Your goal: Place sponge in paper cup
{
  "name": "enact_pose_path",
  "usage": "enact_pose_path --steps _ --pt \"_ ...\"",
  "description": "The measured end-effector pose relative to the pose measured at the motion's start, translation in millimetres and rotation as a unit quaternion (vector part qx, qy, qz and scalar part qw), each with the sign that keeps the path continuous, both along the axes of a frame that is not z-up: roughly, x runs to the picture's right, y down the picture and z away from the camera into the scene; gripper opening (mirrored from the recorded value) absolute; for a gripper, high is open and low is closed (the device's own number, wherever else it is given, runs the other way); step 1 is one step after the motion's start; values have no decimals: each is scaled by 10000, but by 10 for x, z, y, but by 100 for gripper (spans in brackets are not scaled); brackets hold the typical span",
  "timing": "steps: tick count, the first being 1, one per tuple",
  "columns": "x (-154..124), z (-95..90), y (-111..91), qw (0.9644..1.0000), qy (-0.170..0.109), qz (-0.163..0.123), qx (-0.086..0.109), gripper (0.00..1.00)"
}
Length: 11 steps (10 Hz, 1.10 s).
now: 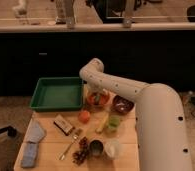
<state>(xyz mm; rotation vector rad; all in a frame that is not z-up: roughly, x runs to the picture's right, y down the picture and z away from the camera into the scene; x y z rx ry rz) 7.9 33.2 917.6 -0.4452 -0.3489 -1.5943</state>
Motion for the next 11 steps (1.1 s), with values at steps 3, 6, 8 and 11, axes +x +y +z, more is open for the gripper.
enact_pose_path --steps 3,6,8,11 --pt "-1 0 0 10000 0 0 0 80" --pt "0 0 0 10000 0 0 0 80" --pt "0 0 0 10000 0 0 0 80" --pt "-49 -51 4 9998 -89 -130 110 80"
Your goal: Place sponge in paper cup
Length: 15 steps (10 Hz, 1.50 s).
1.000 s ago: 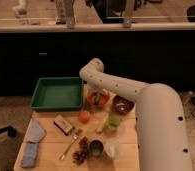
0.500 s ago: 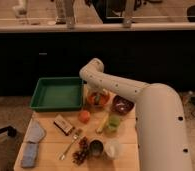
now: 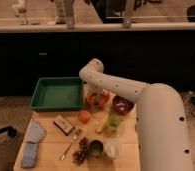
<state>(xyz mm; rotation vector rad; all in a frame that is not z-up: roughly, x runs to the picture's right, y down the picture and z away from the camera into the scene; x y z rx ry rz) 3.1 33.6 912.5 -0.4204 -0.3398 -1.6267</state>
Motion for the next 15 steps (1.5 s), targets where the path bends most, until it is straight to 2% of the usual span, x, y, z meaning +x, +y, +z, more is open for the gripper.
enact_pose_path --steps 5,9,15 --pt "-47 -195 1 9991 -172 -208 335 80" --pt "-180 -478 56 9957 -378 -559 642 80" --pt "-414 -764 219 9896 -558 -1078 768 80"
